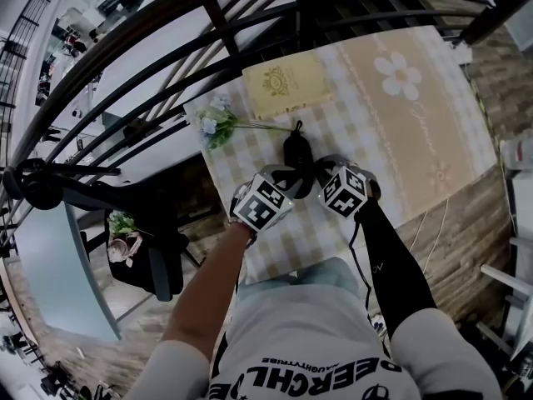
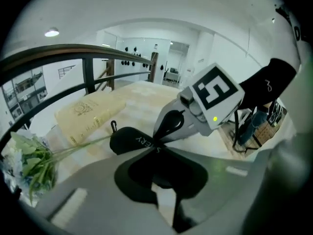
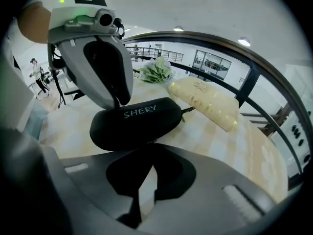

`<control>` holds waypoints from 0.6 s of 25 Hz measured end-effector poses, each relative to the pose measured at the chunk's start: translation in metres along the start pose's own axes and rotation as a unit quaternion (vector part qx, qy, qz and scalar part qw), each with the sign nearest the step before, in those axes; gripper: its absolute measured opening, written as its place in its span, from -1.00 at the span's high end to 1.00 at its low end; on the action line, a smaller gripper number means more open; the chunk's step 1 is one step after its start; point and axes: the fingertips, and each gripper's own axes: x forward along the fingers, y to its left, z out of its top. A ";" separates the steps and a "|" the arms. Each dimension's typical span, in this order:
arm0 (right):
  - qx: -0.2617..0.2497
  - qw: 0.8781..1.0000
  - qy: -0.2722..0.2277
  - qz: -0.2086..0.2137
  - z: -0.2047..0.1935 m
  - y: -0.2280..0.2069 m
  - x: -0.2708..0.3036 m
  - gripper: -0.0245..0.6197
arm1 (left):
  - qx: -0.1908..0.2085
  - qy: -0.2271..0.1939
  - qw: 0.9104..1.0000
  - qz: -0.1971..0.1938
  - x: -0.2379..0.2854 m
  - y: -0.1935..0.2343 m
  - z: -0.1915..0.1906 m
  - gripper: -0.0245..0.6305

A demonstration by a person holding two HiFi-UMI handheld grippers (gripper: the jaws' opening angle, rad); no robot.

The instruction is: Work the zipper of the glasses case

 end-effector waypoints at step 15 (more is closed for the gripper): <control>-0.033 0.999 0.012 0.012 -0.006 0.009 -0.004 0.83 | -0.037 -0.004 0.999 -0.009 0.005 -0.001 -0.006 0.90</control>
